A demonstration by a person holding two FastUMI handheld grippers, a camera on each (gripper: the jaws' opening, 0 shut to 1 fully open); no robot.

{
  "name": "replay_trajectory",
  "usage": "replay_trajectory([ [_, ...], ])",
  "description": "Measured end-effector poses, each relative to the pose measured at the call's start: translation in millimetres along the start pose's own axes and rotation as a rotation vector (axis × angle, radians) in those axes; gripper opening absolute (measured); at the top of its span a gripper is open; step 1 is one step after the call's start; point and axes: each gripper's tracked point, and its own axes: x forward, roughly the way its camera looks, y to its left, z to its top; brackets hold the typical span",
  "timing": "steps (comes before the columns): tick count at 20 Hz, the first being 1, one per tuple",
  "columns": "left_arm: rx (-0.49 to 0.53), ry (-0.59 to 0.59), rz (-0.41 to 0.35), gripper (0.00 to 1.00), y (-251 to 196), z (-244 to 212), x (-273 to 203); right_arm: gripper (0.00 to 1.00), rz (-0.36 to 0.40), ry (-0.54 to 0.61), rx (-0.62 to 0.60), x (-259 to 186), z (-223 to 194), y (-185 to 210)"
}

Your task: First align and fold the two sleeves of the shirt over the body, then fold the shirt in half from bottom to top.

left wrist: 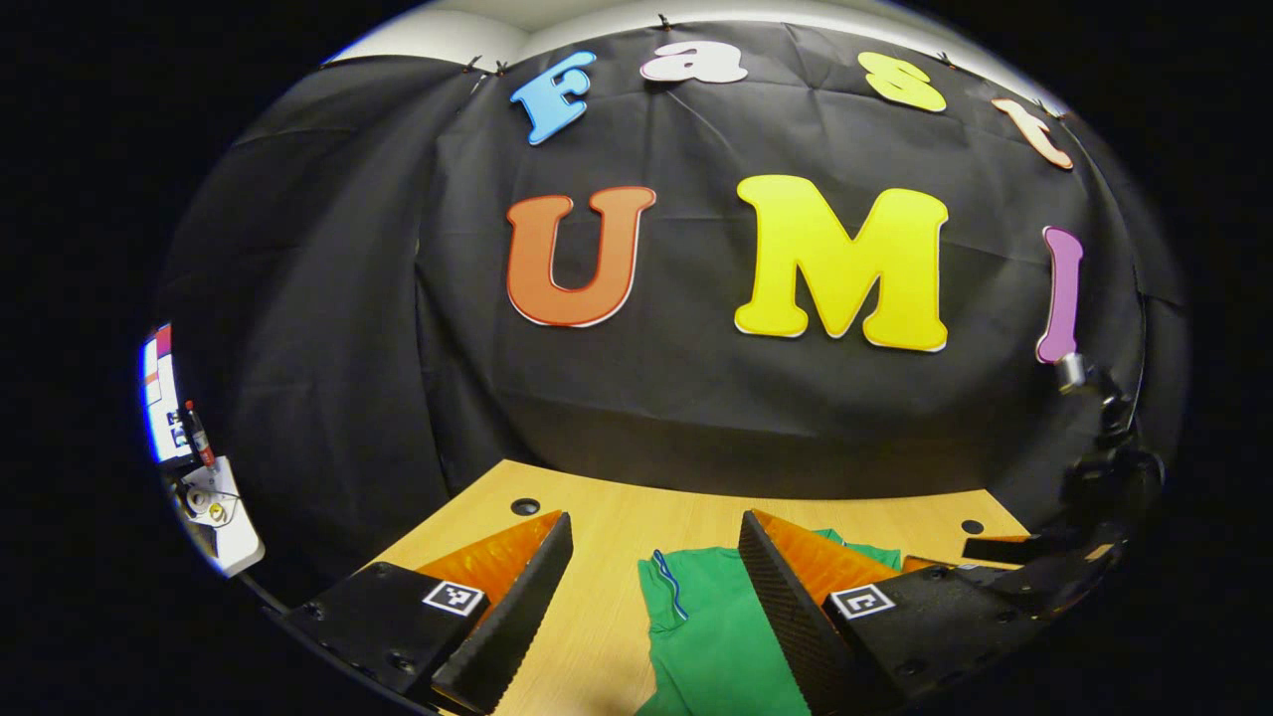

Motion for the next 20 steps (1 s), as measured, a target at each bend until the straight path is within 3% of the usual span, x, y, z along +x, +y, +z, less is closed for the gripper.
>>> replay_trajectory([
  [5,0.034,0.071,-0.073,1.0,-16,-48,50,0.95,-0.062,-0.107,-0.032,-68,28,-21],
  [12,0.029,0.252,-0.081,1.0,-13,-134,116,0.96,-0.182,-0.131,-0.072,-125,28,-63],
  [20,0.047,0.378,-0.065,1.0,-5,-204,164,0.95,-0.193,-0.019,-0.003,-122,-7,-64],
])
